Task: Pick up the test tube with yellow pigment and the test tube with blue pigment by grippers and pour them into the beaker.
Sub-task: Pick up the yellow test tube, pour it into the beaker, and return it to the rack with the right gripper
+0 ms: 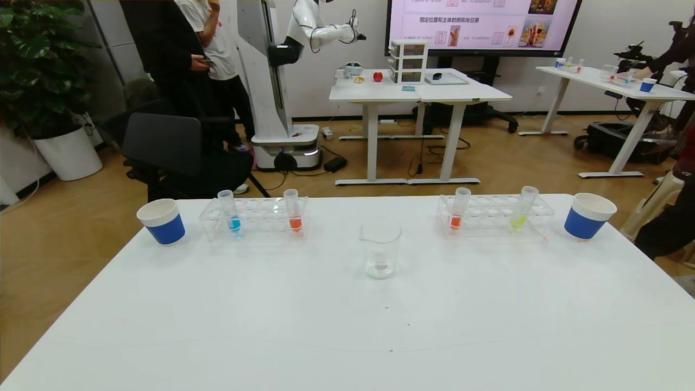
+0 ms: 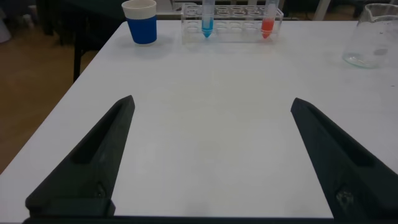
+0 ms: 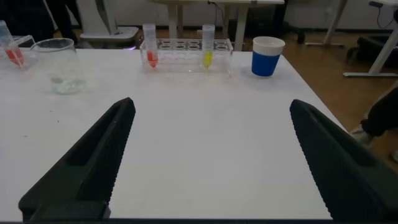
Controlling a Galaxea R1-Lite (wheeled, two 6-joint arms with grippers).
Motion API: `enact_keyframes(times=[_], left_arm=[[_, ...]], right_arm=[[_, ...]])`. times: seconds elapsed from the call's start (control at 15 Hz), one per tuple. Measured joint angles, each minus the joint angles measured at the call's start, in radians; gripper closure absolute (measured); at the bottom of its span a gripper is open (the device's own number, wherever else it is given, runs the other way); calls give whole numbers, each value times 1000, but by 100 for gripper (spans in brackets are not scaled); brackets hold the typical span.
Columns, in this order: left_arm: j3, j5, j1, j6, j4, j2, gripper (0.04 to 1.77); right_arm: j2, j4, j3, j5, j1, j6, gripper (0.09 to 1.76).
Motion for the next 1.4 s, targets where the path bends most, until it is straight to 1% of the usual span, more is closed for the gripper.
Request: enact_keyframes(times=[0.13, 0.27, 0.6, 0.93, 1.2, 1.4], left_arm=[[0, 0, 0, 0, 0, 0, 6], [0, 0, 0, 0, 0, 0, 6], [0, 0, 0, 0, 0, 0, 6], [0, 0, 0, 0, 0, 0, 6], [0, 0, 0, 0, 0, 0, 6], [0, 0, 0, 0, 0, 0, 6]], right_arm=[[111, -63, -71, 1, 13, 8, 11], [275, -191, -128, 1, 25, 12, 11], [774, -578, -220, 8, 32, 17, 11], [1234, -967, -259, 53, 20, 18, 11], [1582, -1291, -310, 67, 2, 18, 11], [1811, -1480, -362, 79, -17, 17, 11]])
